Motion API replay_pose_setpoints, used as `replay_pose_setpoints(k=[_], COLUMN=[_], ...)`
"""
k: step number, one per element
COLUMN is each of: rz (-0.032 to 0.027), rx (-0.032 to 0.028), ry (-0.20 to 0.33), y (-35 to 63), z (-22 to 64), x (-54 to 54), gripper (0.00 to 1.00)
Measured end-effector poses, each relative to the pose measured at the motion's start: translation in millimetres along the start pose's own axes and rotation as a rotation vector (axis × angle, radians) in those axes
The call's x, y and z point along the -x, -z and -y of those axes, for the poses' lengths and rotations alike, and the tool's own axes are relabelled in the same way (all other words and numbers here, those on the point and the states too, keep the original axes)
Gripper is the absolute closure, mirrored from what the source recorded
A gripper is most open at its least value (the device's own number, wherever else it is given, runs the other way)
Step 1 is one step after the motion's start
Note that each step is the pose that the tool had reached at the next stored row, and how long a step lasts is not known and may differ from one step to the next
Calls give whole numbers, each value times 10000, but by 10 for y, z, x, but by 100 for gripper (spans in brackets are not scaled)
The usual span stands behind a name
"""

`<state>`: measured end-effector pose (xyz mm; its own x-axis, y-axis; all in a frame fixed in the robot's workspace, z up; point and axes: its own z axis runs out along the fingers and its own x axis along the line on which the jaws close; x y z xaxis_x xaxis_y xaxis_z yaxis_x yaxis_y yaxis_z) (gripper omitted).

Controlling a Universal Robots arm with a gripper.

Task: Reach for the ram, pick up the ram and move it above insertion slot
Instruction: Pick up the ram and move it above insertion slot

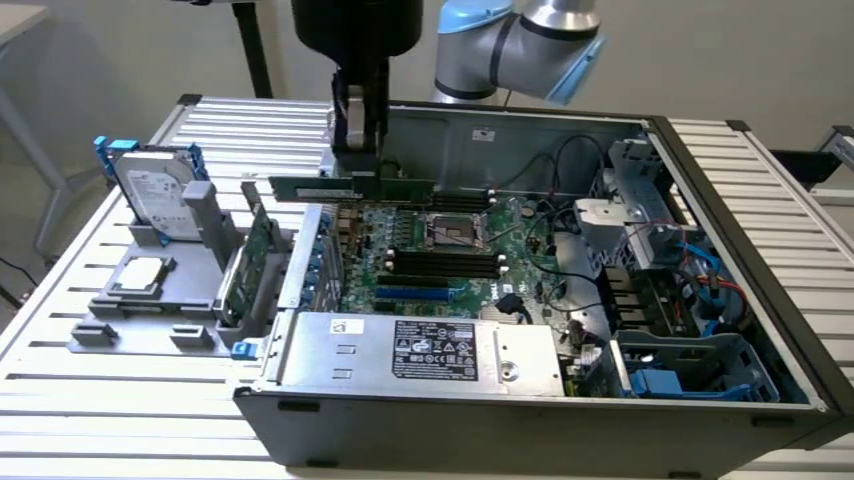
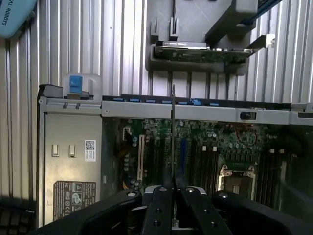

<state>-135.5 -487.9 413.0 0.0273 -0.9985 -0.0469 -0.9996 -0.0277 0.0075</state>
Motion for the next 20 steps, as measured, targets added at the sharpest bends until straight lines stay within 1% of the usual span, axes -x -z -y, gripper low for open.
replay_pose_setpoints(k=[5,10,16,20], rz=[0,0,1,-1], rx=[1,1,1,1], ry=[0,1,0,-1], y=[-22,-51,-90,-111], z=[226,414,569,647], x=[72,175,366,516], gripper=[87,87,87,87])
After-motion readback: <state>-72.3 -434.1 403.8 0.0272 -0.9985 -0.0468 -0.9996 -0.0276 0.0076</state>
